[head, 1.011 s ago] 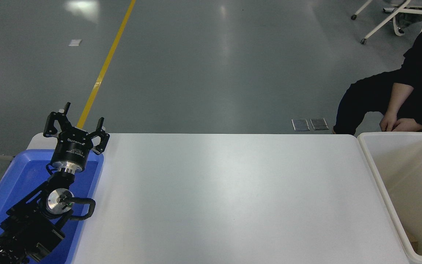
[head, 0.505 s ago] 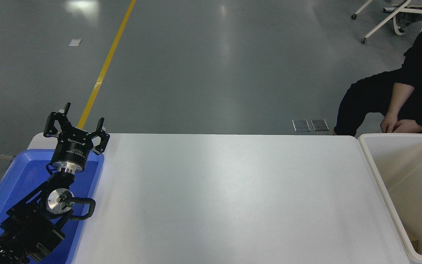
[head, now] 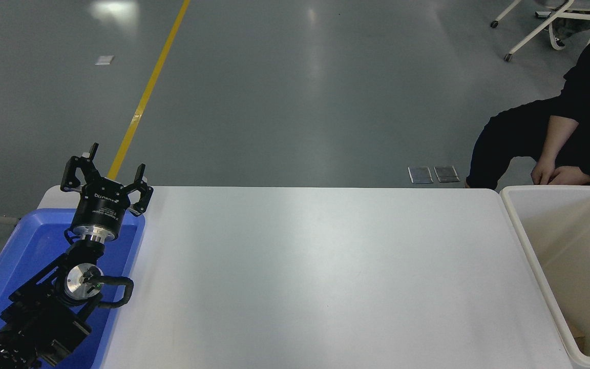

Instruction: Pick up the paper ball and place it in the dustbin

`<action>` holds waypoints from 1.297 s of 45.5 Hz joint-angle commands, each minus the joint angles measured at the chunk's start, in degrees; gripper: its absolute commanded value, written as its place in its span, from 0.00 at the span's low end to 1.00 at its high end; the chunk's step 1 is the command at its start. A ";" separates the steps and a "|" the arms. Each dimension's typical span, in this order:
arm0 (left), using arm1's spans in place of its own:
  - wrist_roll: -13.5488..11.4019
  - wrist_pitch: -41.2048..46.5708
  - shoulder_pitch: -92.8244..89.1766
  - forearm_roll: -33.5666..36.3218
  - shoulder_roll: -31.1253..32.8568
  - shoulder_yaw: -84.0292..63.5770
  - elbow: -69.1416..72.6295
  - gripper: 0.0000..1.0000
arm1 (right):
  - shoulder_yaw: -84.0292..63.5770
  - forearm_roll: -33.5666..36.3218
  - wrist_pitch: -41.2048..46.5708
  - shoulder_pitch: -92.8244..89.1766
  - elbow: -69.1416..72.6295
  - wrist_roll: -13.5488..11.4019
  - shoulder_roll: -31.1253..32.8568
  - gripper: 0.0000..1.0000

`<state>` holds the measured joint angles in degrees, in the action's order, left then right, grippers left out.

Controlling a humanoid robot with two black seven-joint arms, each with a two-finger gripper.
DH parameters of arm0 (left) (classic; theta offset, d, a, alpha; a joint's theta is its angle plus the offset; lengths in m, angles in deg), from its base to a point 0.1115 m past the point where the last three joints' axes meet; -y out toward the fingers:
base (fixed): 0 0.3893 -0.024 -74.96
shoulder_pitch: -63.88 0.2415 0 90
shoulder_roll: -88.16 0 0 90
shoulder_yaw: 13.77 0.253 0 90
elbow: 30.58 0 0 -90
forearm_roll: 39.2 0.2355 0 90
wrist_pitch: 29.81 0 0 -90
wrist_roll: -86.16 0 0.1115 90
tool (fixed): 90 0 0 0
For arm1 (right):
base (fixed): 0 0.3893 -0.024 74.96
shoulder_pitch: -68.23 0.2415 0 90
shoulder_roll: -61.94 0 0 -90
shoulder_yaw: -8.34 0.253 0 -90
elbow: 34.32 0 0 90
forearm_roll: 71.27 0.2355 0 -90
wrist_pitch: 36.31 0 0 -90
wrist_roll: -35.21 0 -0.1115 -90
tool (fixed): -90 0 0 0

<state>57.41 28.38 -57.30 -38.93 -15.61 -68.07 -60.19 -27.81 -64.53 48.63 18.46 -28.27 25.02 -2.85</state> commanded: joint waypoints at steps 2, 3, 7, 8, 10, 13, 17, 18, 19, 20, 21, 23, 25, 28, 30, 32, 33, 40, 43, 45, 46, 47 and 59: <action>0.01 -0.01 -0.02 0.00 -0.03 -0.01 0.00 0.98 | 0.29 0.03 -0.48 -0.68 0.10 0.00 -0.51 1.00; -0.07 0.08 -0.02 0.00 -0.03 -0.01 0.00 0.98 | 0.29 0.03 -0.48 -0.68 0.10 0.00 -0.51 1.00; 0.01 -0.01 -0.02 0.00 0.06 -0.01 0.00 0.98 | 0.29 0.03 -0.39 -0.15 0.36 0.00 -0.51 1.00; 0.01 -0.01 0.06 0.00 -0.03 -0.01 0.00 0.98 | 0.29 0.03 -0.39 -0.06 0.37 0.00 -0.51 1.00; 0.01 0.08 -0.02 0.00 -0.03 0.08 0.00 0.98 | 0.29 0.03 -0.31 0.20 0.45 0.00 -0.51 1.00; 0.01 -0.01 -0.02 0.00 0.06 0.08 0.00 0.98 | 0.20 0.03 -0.13 1.25 0.63 0.00 -0.51 1.00; 0.01 -0.01 0.06 0.00 -0.03 -0.01 0.00 0.98 | 0.20 0.03 0.13 3.36 0.98 0.00 -0.43 1.00; 0.01 -0.01 -0.02 0.00 -0.03 0.08 0.00 0.98 | 0.20 0.03 0.22 5.54 2.02 0.00 -0.16 1.00; 0.01 -0.01 -0.02 0.00 -0.03 0.08 0.00 0.98 | 0.12 -0.06 0.22 7.22 3.17 0.00 0.10 1.00; 0.01 -0.01 -0.02 0.00 -0.03 0.08 0.00 0.98 | -0.06 -0.24 0.31 9.15 4.57 0.00 0.36 1.00; 0.01 -0.01 -0.02 0.00 -0.03 0.08 -0.09 0.98 | -0.41 -0.67 0.31 11.34 6.15 0.00 0.80 1.00; 0.01 -0.01 -0.02 0.00 0.06 0.08 0.00 0.98 | -1.11 -1.20 0.31 15.65 10.01 0.00 2.64 1.00; 0.01 -0.01 -0.02 0.00 -0.03 0.08 -0.09 0.98 | -2.43 -1.38 0.40 20.31 14.32 0.00 4.75 1.00; 0.01 -0.10 -0.11 0.00 -0.03 0.08 -0.09 0.98 | -6.02 -1.38 0.66 27.95 21.26 0.00 5.73 1.00; 0.01 -0.10 -0.02 0.00 -0.03 0.08 0.00 0.98 | -9.10 -1.38 1.19 33.31 25.13 0.00 5.90 1.00; 0.01 -0.10 -0.02 0.00 -0.03 0.08 0.00 0.98 | -12.44 -1.29 1.89 37.89 28.12 0.00 5.64 1.00; 0.01 -0.01 -0.02 0.00 -0.03 0.08 0.00 0.98 | -14.02 -1.29 2.33 40.00 29.36 0.00 5.47 1.00; 0.01 -0.10 -0.02 0.00 -0.03 0.08 0.00 0.98 | -17.64 -1.29 8.64 51.17 36.83 0.00 3.18 1.00; 0.01 -0.10 -0.11 0.00 -0.03 0.08 -0.09 0.98 | -17.72 -1.29 14.44 55.56 40.08 0.00 3.00 1.00; 0.01 -0.10 -0.11 0.00 0.06 0.08 0.00 0.98 | -17.73 -1.29 18.92 58.29 41.49 0.00 2.83 1.00; 0.01 -0.10 -0.02 0.00 -0.03 0.08 0.00 0.98 | -17.73 -1.29 21.38 59.43 42.11 0.00 2.65 1.00; 0.01 -0.01 -0.02 0.00 -0.03 0.08 0.00 0.98 | -17.90 -1.29 23.84 60.57 42.72 0.00 2.39 1.00; 0.01 -0.01 -0.02 0.00 -0.03 0.08 0.00 0.98 | -25.63 -1.38 41.88 76.39 57.39 0.00 -1.74 1.00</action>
<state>57.42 28.28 -57.35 -38.95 -15.58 -67.99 -60.21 -47.13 -65.85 77.22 80.03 15.57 25.00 -1.79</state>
